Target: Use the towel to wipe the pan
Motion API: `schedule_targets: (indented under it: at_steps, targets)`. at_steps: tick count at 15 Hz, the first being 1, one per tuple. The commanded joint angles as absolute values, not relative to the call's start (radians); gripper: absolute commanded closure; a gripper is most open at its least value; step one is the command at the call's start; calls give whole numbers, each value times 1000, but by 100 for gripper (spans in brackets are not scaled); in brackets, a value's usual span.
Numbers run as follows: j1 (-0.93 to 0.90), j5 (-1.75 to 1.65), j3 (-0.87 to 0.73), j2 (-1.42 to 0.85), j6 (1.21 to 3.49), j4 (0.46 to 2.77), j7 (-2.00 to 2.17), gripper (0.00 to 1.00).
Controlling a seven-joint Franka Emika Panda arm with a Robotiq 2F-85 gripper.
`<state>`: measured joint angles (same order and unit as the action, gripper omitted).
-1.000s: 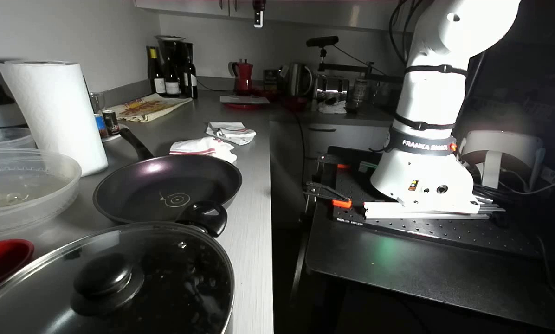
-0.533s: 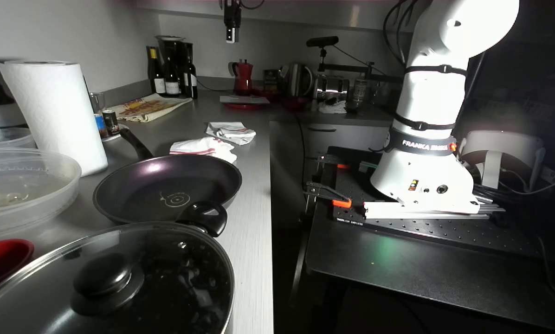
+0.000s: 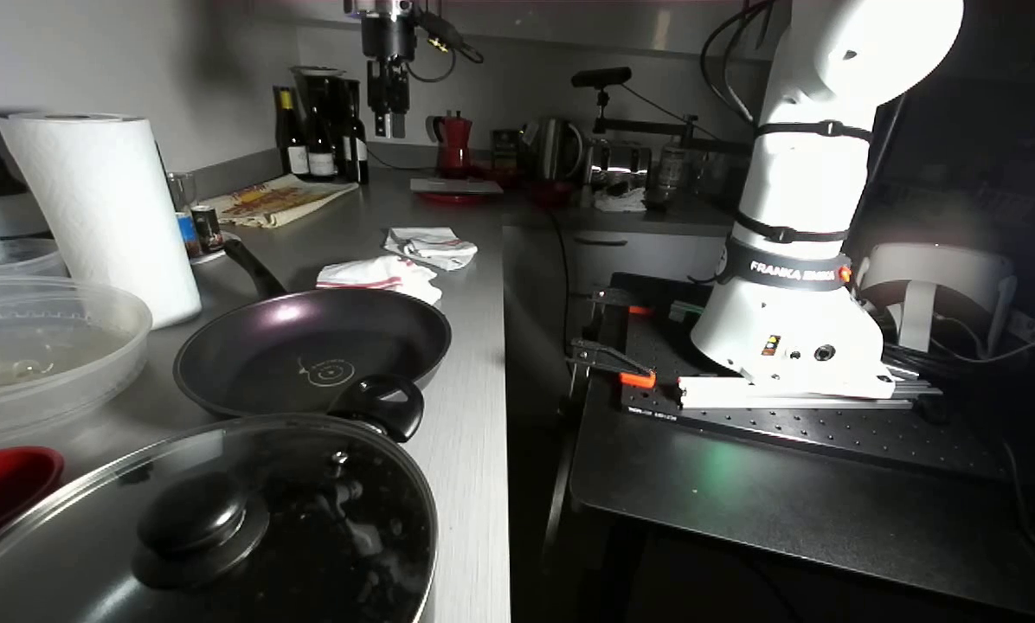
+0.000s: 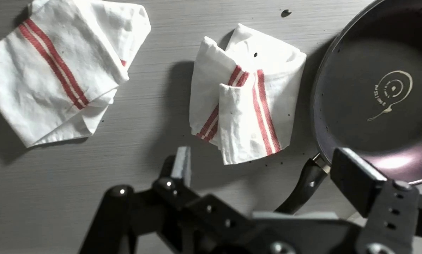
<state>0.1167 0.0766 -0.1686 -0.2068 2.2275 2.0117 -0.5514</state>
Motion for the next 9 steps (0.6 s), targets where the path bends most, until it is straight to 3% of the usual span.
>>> schedule_targets:
  at_steps: [1, 9]
  targets:
    - [154, 104, -115, -332, 2234, 1909, -522, 0]
    - [166, 79, -60, -540, 2282, 1770, -362, 0]
